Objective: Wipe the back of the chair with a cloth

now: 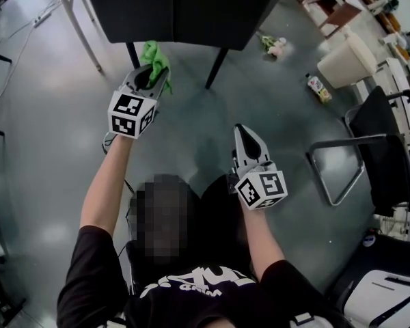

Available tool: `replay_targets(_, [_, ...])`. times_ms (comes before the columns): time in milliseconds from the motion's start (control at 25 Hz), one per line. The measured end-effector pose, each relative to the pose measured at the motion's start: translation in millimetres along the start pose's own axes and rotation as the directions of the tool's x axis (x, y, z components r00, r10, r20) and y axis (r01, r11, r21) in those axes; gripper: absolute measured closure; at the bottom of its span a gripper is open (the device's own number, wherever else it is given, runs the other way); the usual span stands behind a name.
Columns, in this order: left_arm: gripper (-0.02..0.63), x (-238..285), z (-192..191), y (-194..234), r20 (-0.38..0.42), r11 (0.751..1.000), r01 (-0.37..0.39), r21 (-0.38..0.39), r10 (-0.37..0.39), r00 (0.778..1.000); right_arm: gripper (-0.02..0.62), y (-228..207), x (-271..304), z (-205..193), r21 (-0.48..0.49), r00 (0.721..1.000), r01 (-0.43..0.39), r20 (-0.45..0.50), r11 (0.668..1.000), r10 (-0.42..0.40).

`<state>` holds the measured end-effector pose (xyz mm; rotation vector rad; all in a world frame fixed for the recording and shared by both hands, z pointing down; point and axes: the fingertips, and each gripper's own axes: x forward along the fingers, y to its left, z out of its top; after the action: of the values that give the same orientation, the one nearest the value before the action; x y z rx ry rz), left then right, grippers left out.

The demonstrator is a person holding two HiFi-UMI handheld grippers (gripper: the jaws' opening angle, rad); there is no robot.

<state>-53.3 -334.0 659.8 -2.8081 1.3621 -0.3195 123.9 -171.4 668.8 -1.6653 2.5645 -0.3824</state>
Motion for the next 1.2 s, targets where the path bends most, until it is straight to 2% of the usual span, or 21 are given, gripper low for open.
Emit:
replay_targets(160, [0.541,-30.7,-15.1,26.4,-0.012,0.997,-0.064,-0.032,0.063,0.998,0.598,-0.8,2.8,-3.6,-0.004,1.0,0.001,-0.006,1.0,-0.001])
replay_targets(320, [0.541,-50.3,-20.7,35.2,-0.015,0.994,-0.099,-0.046,0.098,0.995,0.598,2.3,5.0,-5.4,-0.003,1.0,-0.003,-0.011,1.0,0.003])
replay_targets(560, [0.541,-66.0,-3.1,27.0,0.016,0.994,-0.086,-0.069,0.087,0.996,0.598,10.5,14.6,-1.6,-0.011,0.999,-0.011,-0.044,1.0,0.011])
replay_targets(680, [0.541,-74.4,14.3,23.0,0.009,0.993,-0.073,-0.089,0.074,0.997,0.598,22.7,19.4,15.2,0.004,0.997,-0.024,-0.069,1.0,0.024])
replay_targets(880, [0.541,-100.9,77.6,19.5,-0.038,0.991,-0.052,-0.126,0.047,0.998,0.598,66.5,22.9,83.2,0.023,0.989,-0.07,-0.131,0.997,0.073])
replay_targets(1000, [0.541,-119.2,136.3,25.6,-0.06,0.986,-0.042,-0.159,0.033,0.998,0.598,92.4,25.6,146.9,0.032,0.983,-0.095,-0.153,0.995,0.099])
replay_targets(1200, [0.541,-153.6,249.7,41.1,-0.098,0.984,-0.018,-0.175,0.001,0.995,0.598,127.7,29.0,272.1,0.034,0.981,-0.087,-0.169,0.996,0.092])
